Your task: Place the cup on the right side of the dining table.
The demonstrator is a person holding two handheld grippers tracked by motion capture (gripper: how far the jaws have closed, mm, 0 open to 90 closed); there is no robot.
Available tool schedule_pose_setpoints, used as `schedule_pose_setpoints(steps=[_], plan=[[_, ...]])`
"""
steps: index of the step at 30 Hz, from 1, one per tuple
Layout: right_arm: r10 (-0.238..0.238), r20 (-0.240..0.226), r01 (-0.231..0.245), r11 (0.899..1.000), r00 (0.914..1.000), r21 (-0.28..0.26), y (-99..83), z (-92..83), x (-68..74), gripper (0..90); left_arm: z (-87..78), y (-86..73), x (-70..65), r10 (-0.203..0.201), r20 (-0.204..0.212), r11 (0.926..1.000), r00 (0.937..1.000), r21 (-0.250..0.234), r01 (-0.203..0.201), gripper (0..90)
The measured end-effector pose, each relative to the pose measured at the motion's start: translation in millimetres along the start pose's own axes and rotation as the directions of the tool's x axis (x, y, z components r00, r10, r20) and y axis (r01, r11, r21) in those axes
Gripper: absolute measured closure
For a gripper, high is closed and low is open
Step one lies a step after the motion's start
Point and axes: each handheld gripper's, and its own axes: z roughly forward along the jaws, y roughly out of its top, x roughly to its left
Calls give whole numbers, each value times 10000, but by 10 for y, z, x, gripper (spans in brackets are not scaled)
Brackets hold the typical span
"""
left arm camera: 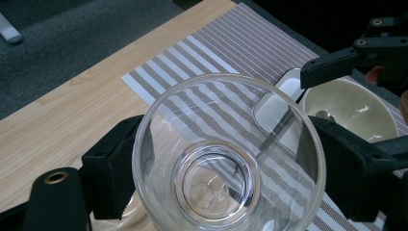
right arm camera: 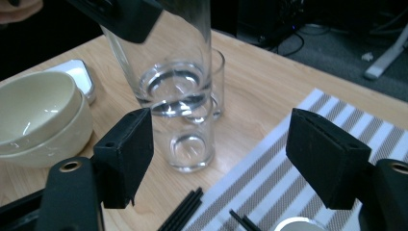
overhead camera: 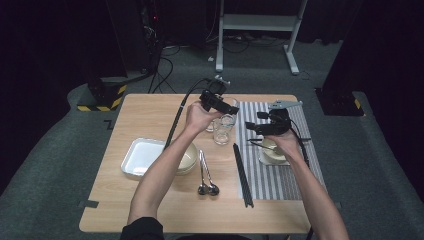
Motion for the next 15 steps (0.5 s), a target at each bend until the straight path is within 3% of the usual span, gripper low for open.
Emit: schedule_pose_setpoints(steps=[2,6,15], plan=[[-107,-109,105,9998,9999,-145,22,18,16,255,-4,2,20,-91,11,10000,10000,-15,91,185],[-146,-224,154,9993,9996,333,72,94,29,251,18,-1,38,-327,-84,9995,9994,25,328,185],[-335,-419,348,9990,9986,298,96,207,73,260,67,51,-43,-145,-17,9998,9999,105,146,186]])
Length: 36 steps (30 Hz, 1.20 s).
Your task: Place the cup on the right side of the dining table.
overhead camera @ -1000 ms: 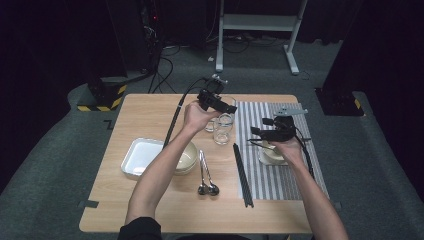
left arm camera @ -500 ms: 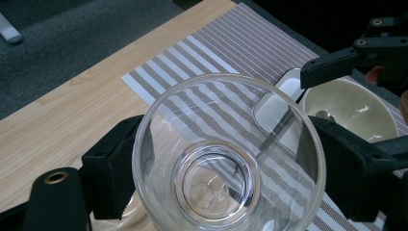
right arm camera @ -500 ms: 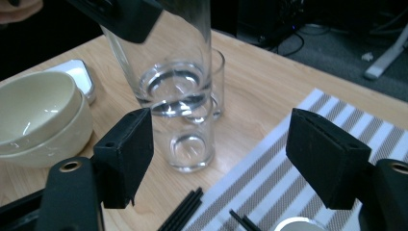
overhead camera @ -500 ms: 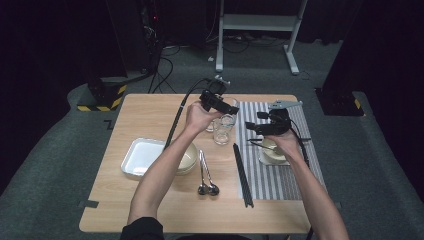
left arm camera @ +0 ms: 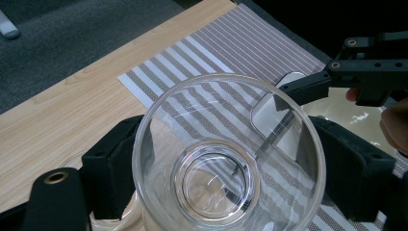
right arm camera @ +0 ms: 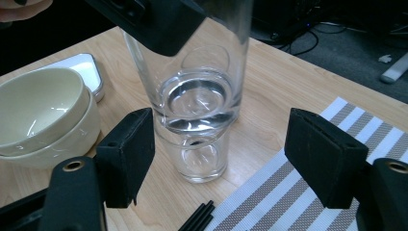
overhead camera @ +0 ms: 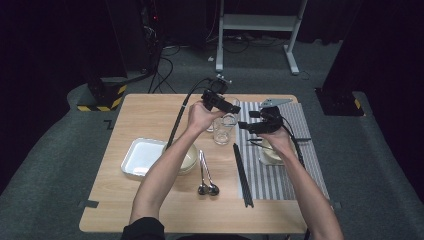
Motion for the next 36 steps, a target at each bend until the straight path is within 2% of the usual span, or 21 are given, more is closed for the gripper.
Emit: schedule_pose_setpoints(steps=[5,9,22,27,30,36], plan=[[-16,-113,14,9999,9999,-137,6,32,18,256,75,2,-32,107,74,9998,9999,141,-108,185],[-129,-5,129,9999,9999,2,0,62,19,255,112,0,-36,139,113,9996,9998,233,-142,186],[-155,-169,151,9996,9997,-238,14,114,-2,255,158,29,-72,226,218,9992,9995,322,-233,186],[-179,-241,179,9998,9995,0,52,160,4,241,182,39,-101,299,348,9989,9989,351,-311,186],[-240,-191,239,9997,9995,-36,126,182,24,222,177,40,-107,322,322,9989,9990,324,-333,185],[-358,-94,358,9994,9993,-10,134,223,50,210,173,38,-111,319,353,9990,9989,311,-330,185]])
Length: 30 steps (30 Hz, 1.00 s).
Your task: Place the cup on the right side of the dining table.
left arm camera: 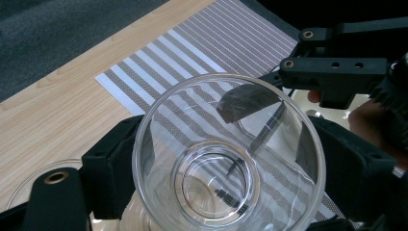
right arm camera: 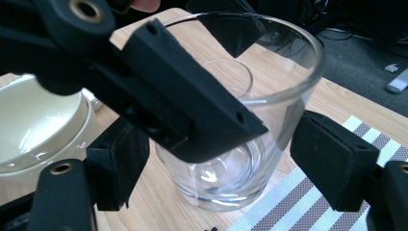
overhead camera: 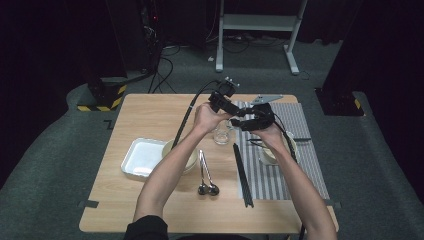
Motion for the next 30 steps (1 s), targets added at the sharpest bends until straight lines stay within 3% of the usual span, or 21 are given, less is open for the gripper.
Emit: schedule_pose_setpoints(steps=[5,12,22,30], plan=[[-59,220,57,9999,9997,90,1,49,20,193,40,-7,-36,173,34,9997,9998,145,-173,186],[-42,372,32,9996,9993,272,7,59,4,196,82,6,-27,79,104,9999,9999,135,-80,185],[-327,634,308,9990,9974,315,49,35,57,207,35,7,-27,174,143,9998,9997,51,-174,184],[-249,668,222,9989,9975,412,50,46,70,209,46,-6,-20,198,164,9998,9997,41,-199,183]])
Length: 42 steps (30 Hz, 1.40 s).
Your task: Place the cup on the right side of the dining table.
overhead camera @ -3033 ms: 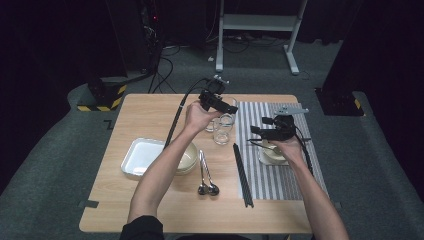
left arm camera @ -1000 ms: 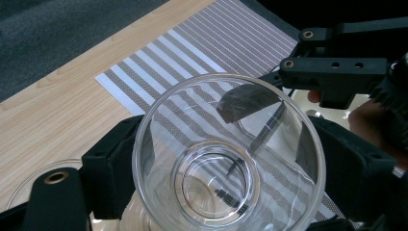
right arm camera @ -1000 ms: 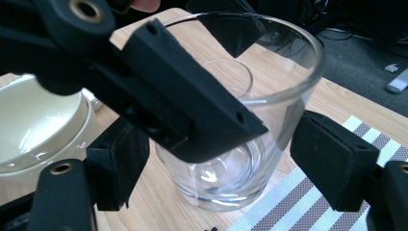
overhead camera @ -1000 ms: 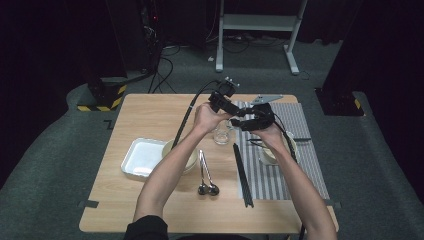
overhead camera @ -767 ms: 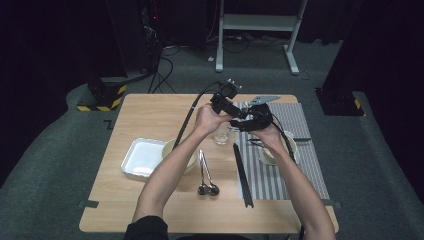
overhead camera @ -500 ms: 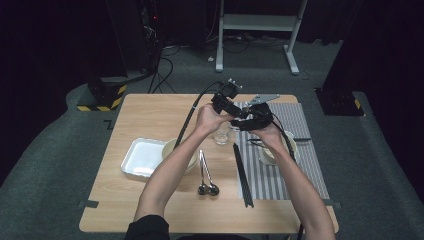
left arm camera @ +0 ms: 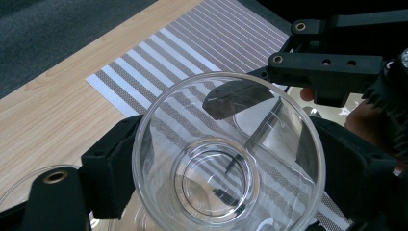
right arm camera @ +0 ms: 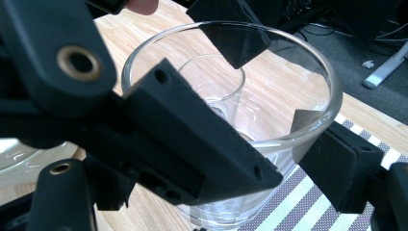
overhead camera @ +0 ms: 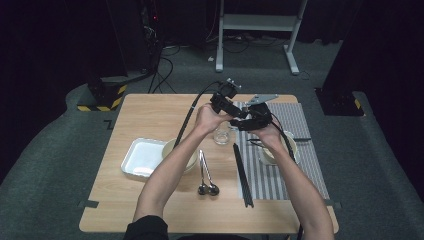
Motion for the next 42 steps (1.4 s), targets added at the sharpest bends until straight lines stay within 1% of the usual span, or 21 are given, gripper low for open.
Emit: schedule_pose_setpoints(steps=[4,10,14,18,20,22,23,28,32,35,42], plan=[[8,-1,-8,10000,10000,53,-5,-1,0,209,5,-5,-8,32,-26,10000,10000,7,-32,181],[11,4,-11,10000,10000,49,0,-7,-2,209,1,-8,10,-33,168,10000,9999,-63,34,179],[30,-99,-30,10000,9999,83,4,-15,-3,210,-10,-9,2,36,149,10000,9999,-70,-35,177],[14,-87,-13,9999,10000,108,13,-15,-6,210,-17,-9,12,-41,171,9999,9998,-125,43,176],[-9,-80,10,9999,10000,126,12,-13,-5,209,-23,-13,7,-78,118,9999,9999,-71,79,176],[-66,-76,67,9999,9999,157,12,-10,-1,209,-31,-18,-9,55,-40,9999,10000,-111,-56,175],[-6,-89,7,9999,10000,153,12,-10,2,209,-34,-17,-14,75,-80,9999,9999,-122,-76,174],[68,-54,-67,9998,10000,202,4,-17,-11,210,-71,-11,1,-43,-10,9995,10000,-324,43,155],[104,-41,-104,9998,9999,161,1,-22,-14,210,-90,-20,1,-95,10,9993,10000,-372,95,148],[102,-53,-101,9998,9999,167,4,-18,-8,210,-108,-17,2,-20,-47,9991,10000,-416,18,147],[40,-46,-39,9999,10000,155,5,-19,-3,210,-128,-15,-1,-16,-145,9989,9999,-474,9,138]])
